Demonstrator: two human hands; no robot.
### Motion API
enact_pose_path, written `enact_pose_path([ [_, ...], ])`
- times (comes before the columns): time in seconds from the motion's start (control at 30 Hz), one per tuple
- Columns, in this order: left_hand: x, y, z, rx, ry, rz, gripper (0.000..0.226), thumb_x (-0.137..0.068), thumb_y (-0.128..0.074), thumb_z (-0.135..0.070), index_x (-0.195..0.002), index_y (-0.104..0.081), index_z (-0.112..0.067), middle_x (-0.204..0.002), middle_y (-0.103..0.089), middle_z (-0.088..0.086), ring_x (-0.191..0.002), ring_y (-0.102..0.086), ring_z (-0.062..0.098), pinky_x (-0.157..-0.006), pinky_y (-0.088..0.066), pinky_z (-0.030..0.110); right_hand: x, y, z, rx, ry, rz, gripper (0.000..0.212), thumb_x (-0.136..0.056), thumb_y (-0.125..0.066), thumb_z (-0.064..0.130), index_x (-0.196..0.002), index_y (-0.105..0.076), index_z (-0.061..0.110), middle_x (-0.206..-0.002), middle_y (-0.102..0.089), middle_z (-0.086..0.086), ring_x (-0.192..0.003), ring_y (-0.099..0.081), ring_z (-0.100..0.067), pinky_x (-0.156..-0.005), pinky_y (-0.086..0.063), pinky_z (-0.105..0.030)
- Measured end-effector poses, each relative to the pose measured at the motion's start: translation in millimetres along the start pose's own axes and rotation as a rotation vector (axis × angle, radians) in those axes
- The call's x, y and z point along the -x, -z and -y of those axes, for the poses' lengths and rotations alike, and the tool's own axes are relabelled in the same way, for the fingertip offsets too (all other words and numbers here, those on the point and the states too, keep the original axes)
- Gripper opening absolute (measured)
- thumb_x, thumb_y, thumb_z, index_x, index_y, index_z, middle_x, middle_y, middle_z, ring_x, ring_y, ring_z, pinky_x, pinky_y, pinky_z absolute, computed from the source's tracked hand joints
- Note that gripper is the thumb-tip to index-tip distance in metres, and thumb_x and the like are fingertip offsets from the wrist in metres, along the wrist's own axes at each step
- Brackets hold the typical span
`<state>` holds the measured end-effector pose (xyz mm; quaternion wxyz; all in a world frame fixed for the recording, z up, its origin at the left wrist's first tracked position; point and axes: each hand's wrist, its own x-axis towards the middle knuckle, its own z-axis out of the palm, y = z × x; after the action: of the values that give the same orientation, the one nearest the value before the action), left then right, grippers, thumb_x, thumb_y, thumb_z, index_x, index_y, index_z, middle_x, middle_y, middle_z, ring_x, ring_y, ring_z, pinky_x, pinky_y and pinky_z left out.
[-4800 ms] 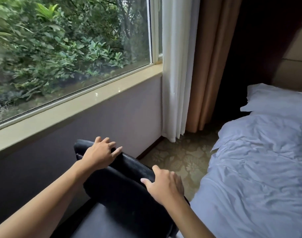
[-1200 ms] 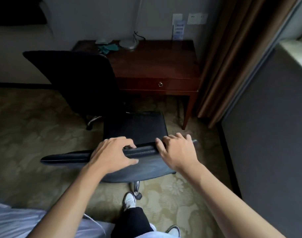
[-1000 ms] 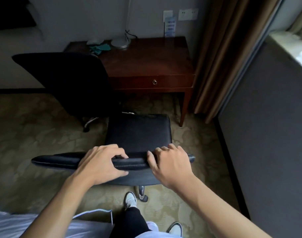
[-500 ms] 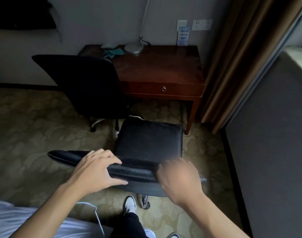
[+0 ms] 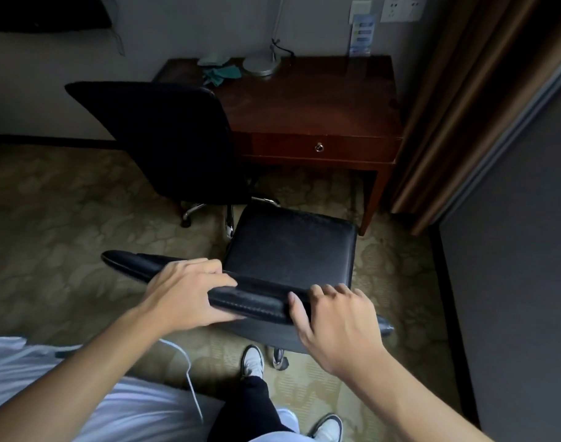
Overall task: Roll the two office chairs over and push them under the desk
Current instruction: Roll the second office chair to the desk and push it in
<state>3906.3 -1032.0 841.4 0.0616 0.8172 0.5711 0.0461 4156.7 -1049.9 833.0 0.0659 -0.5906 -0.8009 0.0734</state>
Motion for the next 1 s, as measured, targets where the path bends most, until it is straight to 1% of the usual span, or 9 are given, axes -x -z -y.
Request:
enact_pose_path([
  [0.2,11.3,-21.3,-21.8,0.005,-0.140,-0.126,0.038,-0.064,-0.073,-0.056,-0.081,-0.078,-0.023,-0.066,-0.061,-0.007,-0.059,-0.061,0.019,-0.057,-0.052,0.027,27.6,-7.8,-13.8,0.011,-0.050,-0.031,0.044,-0.092,-0.036,0.046,-0.065,-0.060,0.020,-0.061,-0.062,0.002,-0.062,-0.059,-0.023,-0.060,-0.043,-0.037],
  [0.4,15.3,-25.6,-26.1,-0.023,-0.143,-0.170,0.037,-0.063,-0.075,-0.050,-0.080,-0.078,-0.018,-0.066,-0.065,-0.004,-0.057,-0.064,0.022,-0.056,-0.055,0.031,34.8,-5.0,-20.9,-0.002,-0.029,-0.061,0.042,-0.093,-0.038,0.045,-0.066,-0.058,0.020,-0.061,-0.060,0.001,-0.064,-0.058,-0.025,-0.060,-0.043,-0.037],
  [0.5,-0.7,-19.6,-22.1,-0.027,-0.157,-0.187,0.036,-0.067,-0.070,-0.053,-0.078,-0.078,-0.020,-0.066,-0.067,-0.004,-0.059,-0.066,0.023,-0.056,-0.055,0.031,22.1,1.1,-25.1,-0.041,-0.022,-0.033,0.051,-0.095,-0.030,0.057,-0.070,-0.054,0.019,-0.065,-0.060,0.000,-0.068,-0.058,-0.025,-0.064,-0.043,-0.038],
  [0.6,-20.7,-13.1,-15.6,-0.028,-0.180,-0.216,0.040,-0.070,-0.067,-0.059,-0.075,-0.077,-0.020,-0.063,-0.064,-0.004,-0.058,-0.066,0.022,-0.053,-0.053,0.029,3.4,1.6,-33.6,-0.024,0.029,-0.010,0.067,-0.087,-0.024,0.075,-0.074,-0.053,0.017,-0.070,-0.059,0.000,-0.070,-0.055,-0.023,-0.065,-0.043,-0.039],
  [0.67,-30.5,-12.1,-10.9,-0.031,-0.189,-0.230,0.042,-0.070,-0.066,-0.060,-0.074,-0.076,-0.019,-0.060,-0.063,-0.004,-0.056,-0.065,0.022,-0.051,-0.052,0.029,-5.8,0.6,-37.7,0.045,0.079,-0.002,0.061,-0.081,-0.040,0.075,-0.078,-0.055,0.017,-0.072,-0.060,0.000,-0.070,-0.056,-0.023,-0.063,-0.044,-0.038],
  [0.73,-36.9,-12.4,-7.4,-0.032,-0.203,-0.237,0.043,-0.070,-0.066,-0.060,-0.073,-0.076,-0.019,-0.059,-0.062,-0.003,-0.055,-0.065,0.022,-0.050,-0.053,0.029,-13.8,-1.1,-39.4,0.106,0.088,0.005,0.048,-0.070,-0.067,0.064,-0.077,-0.056,0.017,-0.069,-0.060,0.001,-0.067,-0.058,-0.023,-0.058,-0.043,-0.036],
  [0.77,-38.8,-13.1,-5.4,-0.035,-0.212,-0.240,0.043,-0.070,-0.066,-0.061,-0.073,-0.076,-0.019,-0.059,-0.062,-0.003,-0.055,-0.065,0.022,-0.050,-0.053,0.029,-17.3,-2.3,-39.9,0.116,0.082,0.019,0.046,-0.064,-0.075,0.058,-0.076,-0.057,0.018,-0.067,-0.060,0.001,-0.065,-0.058,-0.022,-0.055,-0.042,-0.034],
  [0.9,-50.5,-12.6,4.8,-0.030,-0.237,-0.247,0.044,-0.072,-0.066,-0.061,-0.074,-0.076,-0.019,-0.060,-0.062,-0.005,-0.056,-0.064,0.020,-0.051,-0.053,0.029,-32.2,-7.4,-40.9,0.116,0.077,0.007,0.045,-0.055,-0.083,0.049,-0.073,-0.056,0.018,-0.064,-0.059,0.002,-0.061,-0.058,-0.023,-0.051,-0.038,-0.032],
  [1.0,-60.4,-14.5,12.5,-0.014,-0.237,-0.256,0.045,-0.071,-0.068,-0.064,-0.074,-0.077,-0.019,-0.061,-0.063,-0.006,-0.056,-0.064,0.019,-0.051,-0.053,0.030,-43.5,-8.6,-41.5,0.113,0.054,-0.011,0.042,-0.055,-0.082,0.045,-0.075,-0.056,0.018,-0.066,-0.060,0.002,-0.064,-0.059,-0.024,-0.052,-0.041,-0.033],
])
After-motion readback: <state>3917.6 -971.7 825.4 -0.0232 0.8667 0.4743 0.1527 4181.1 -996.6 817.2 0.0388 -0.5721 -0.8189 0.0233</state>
